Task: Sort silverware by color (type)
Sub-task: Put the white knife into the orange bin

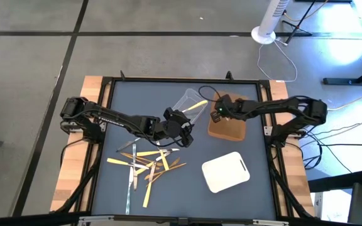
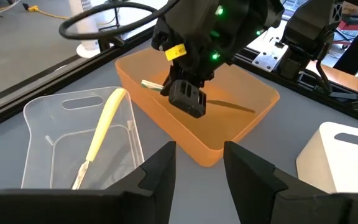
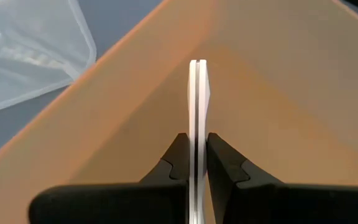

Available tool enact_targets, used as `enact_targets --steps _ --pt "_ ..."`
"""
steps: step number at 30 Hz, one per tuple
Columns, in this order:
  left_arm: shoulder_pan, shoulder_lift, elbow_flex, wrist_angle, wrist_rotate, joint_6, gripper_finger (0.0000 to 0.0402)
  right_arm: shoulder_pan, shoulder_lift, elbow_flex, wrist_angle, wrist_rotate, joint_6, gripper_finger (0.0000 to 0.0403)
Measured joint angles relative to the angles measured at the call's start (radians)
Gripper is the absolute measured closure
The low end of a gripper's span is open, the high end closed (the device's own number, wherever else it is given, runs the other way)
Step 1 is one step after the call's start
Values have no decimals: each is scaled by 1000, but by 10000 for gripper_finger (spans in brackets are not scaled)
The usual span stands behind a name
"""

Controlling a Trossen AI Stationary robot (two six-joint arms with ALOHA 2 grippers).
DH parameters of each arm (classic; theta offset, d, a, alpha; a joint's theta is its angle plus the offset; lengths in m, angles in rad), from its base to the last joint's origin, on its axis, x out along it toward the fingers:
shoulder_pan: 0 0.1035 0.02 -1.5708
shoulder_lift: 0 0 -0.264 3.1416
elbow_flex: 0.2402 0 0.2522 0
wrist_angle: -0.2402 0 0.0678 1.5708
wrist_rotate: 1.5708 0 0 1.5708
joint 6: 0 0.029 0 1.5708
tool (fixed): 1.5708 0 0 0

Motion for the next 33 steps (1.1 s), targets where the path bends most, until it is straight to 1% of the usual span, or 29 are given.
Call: enact_targets --steps 5,21,24,30,33 --pt "0 0 0 0 0 0 273 0 17 0 2 0 0 386" --pt "0 0 0 0 0 0 273 0 17 0 18 0 2 385" --pt "0 0 0 0 0 0 273 0 17 0 18 0 2 371" --pt "0 0 0 -1 0 0 273 0 17 0 18 0 2 326" --pt "0 0 0 -1 0 1 273 0 17 0 18 0 2 312"
